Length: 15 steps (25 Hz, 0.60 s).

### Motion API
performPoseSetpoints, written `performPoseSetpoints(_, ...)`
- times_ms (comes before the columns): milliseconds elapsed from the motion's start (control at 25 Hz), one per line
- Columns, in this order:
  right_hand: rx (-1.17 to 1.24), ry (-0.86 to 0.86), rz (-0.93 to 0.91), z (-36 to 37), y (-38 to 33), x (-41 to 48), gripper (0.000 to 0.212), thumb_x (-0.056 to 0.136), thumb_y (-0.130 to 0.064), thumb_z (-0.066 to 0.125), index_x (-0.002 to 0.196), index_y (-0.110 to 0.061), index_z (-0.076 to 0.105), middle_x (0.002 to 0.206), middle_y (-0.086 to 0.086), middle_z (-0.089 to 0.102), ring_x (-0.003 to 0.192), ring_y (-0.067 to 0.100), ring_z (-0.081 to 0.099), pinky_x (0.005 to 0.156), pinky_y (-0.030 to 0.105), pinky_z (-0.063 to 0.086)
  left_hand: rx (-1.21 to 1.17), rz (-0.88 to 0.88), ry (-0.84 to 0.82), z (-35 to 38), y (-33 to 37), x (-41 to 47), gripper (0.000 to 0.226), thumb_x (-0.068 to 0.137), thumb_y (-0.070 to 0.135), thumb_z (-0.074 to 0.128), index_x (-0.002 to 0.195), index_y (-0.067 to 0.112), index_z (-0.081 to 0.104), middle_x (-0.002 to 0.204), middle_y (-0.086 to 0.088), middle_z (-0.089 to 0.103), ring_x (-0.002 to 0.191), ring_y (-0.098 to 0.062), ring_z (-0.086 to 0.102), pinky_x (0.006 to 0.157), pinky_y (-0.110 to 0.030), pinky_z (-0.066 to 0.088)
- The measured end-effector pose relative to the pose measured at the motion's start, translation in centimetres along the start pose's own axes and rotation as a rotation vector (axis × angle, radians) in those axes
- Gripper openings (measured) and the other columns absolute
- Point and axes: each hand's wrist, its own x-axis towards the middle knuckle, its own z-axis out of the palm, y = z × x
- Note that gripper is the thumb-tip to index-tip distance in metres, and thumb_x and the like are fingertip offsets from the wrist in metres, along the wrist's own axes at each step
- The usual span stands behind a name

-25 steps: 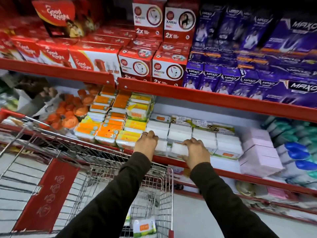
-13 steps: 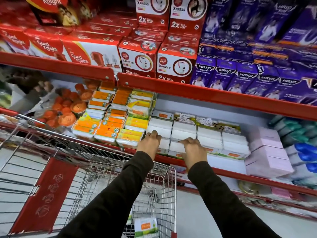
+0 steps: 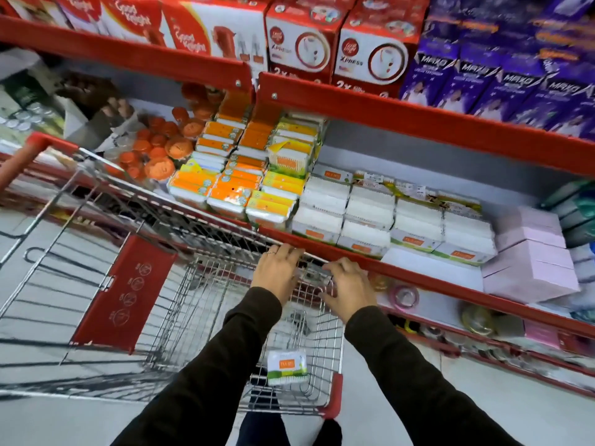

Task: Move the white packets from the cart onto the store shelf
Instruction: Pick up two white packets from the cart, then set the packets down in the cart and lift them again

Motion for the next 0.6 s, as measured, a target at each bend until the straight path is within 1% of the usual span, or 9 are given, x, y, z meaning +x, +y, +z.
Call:
performPoseSetpoints(80,0.014,-0.13,-0.012,2.5,-0.6,-0.8,0.052,0.078,-0.031,0.078,0.125,-0.023,0.057,0.126,0.005,0.056,0.12,0.025,0.052,0.101,0.037,0.046,-0.015,-0.076,-0.123,1.9,-1.8,-2.1,0.059,0.085,0.024,0.071,0.14,0.017,0.049,0.139,-0.009,0.053,0.123,-0.031,0.052,0.102,-0.04,0.046)
performPoseSetpoints(200,-0.02,-0.358,-0.055,7.1,-1.2,-1.7,0.048,0.08,-0.031,0.076,0.123,-0.022,0.059,0.127,0.007,0.054,0.122,0.028,0.052,0.101,0.035,0.044,0.031,-0.181,-0.352,5.5,-5.3,-4.8,0.06,0.088,0.03,0.068,0.142,0.02,0.045,0.144,-0.008,0.048,0.126,-0.03,0.051,0.103,-0.041,0.046)
performPoseSetpoints(280,-0.071,-0.506,-0.069,10.8,-1.4,-2.1,0.05,0.08,-0.031,0.077,0.125,-0.021,0.058,0.134,0.007,0.051,0.125,0.028,0.049,0.104,0.036,0.041,0.029,-0.213,-0.501,8.8,-7.8,-6.1,0.064,0.088,0.031,0.069,0.145,0.018,0.041,0.145,-0.009,0.045,0.13,-0.03,0.047,0.106,-0.04,0.047)
performPoseSetpoints(360,-0.193,-0.627,-0.098,14.4,-1.4,-2.1,0.055,0.08,-0.036,0.075,0.129,-0.021,0.055,0.138,0.008,0.048,0.127,0.029,0.046,0.105,0.038,0.041,0.022,-0.235,-0.633,12.0,-9.8,-6.8,0.074,0.088,0.029,0.071,0.149,0.013,0.032,0.148,-0.011,0.04,0.134,-0.03,0.042,0.107,-0.041,0.046)
performPoseSetpoints(480,-0.345,-0.744,-0.111,18.9,-1.2,-1.5,0.062,0.082,-0.038,0.073,0.137,-0.021,0.049,0.137,0.01,0.046,0.127,0.032,0.043,0.102,0.043,0.041,0.08,-0.232,-0.758,16.6,-12.1,-7.2,0.093,0.086,0.033,0.073,0.153,0.005,0.016,0.156,-0.016,0.024,0.14,-0.034,0.033,0.113,-0.04,0.04)
performPoseSetpoints(560,-0.397,-0.781,-0.101,21.6,-0.9,-0.9,0.064,0.082,-0.035,0.072,0.138,-0.02,0.046,0.137,0.01,0.044,0.126,0.033,0.043,0.1,0.043,0.04,0.109,-0.226,-0.806,19.5,-13.6,-7.0,0.102,0.083,0.038,0.074,0.155,0.005,0.009,0.159,-0.018,0.015,0.144,-0.037,0.025,0.117,-0.042,0.035)
performPoseSetpoints(600,-0.41,-0.785,-0.091,22.7,-0.7,-0.7,0.064,0.082,-0.034,0.072,0.138,-0.02,0.045,0.137,0.01,0.044,0.125,0.033,0.043,0.1,0.043,0.04,0.111,-0.215,-0.83,20.6,-14.3,-6.8,0.104,0.083,0.04,0.074,0.156,0.007,0.008,0.161,-0.018,0.012,0.147,-0.038,0.02,0.12,-0.042,0.03)
